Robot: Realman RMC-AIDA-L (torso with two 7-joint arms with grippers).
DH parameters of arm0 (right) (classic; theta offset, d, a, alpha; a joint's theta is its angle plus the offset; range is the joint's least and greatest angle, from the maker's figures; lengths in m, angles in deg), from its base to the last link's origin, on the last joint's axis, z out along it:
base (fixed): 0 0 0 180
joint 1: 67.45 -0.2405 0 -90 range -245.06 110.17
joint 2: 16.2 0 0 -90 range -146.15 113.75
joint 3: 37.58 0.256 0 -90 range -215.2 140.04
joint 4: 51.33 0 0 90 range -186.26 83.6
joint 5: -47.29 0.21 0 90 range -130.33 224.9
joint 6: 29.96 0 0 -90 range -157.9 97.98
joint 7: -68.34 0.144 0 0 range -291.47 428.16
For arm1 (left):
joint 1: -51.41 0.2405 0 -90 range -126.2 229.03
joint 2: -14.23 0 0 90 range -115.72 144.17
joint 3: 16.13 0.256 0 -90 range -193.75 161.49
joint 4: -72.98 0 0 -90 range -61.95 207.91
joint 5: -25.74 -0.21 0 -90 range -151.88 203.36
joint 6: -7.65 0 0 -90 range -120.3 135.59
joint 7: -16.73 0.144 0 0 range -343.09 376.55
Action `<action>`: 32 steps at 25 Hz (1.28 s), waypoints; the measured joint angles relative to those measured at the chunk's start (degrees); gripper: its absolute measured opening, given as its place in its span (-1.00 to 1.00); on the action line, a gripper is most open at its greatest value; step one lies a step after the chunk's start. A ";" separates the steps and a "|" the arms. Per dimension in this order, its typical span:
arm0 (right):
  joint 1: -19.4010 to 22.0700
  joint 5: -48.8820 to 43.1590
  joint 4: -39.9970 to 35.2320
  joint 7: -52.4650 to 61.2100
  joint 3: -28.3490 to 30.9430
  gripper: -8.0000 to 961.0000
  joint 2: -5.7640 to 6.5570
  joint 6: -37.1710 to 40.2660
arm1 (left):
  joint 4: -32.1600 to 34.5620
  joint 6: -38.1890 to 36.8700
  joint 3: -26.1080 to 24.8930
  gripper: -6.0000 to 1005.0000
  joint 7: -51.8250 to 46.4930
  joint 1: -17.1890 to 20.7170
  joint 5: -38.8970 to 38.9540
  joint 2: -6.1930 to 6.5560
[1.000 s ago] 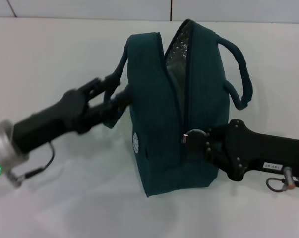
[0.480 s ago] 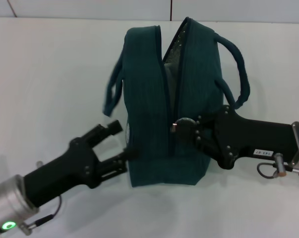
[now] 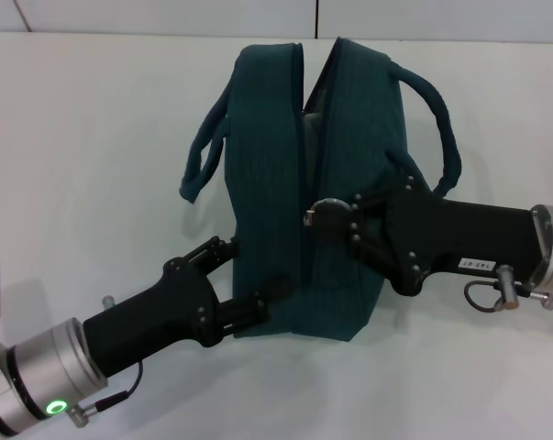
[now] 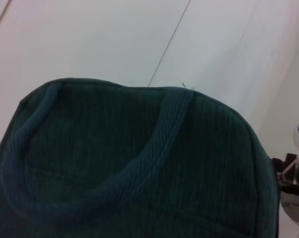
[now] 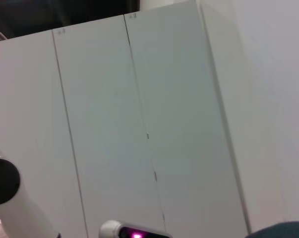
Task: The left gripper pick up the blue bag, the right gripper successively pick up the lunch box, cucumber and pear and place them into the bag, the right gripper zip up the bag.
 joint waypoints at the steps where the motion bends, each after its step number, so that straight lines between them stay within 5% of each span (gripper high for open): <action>1: -0.03 0.04 0.03 0.00 -0.01 -0.96 -0.01 -0.35 | -0.01 0.18 0.12 0.77 0.23 -0.11 0.00 -0.02; 7: -0.07 0.42 -0.21 -0.01 0.03 -0.96 0.00 -0.70 | 0.41 1.40 4.02 0.76 3.91 -0.67 0.06 0.12; 26: 0.15 9.17 0.18 0.53 2.41 -0.96 -0.02 -2.27 | -0.25 7.78 5.19 -0.71 6.40 -2.02 -0.13 -0.14; 32: 0.47 9.62 0.40 0.57 4.26 -0.96 0.04 -2.69 | 0.00 8.78 5.73 -0.75 6.47 -1.90 -0.12 0.20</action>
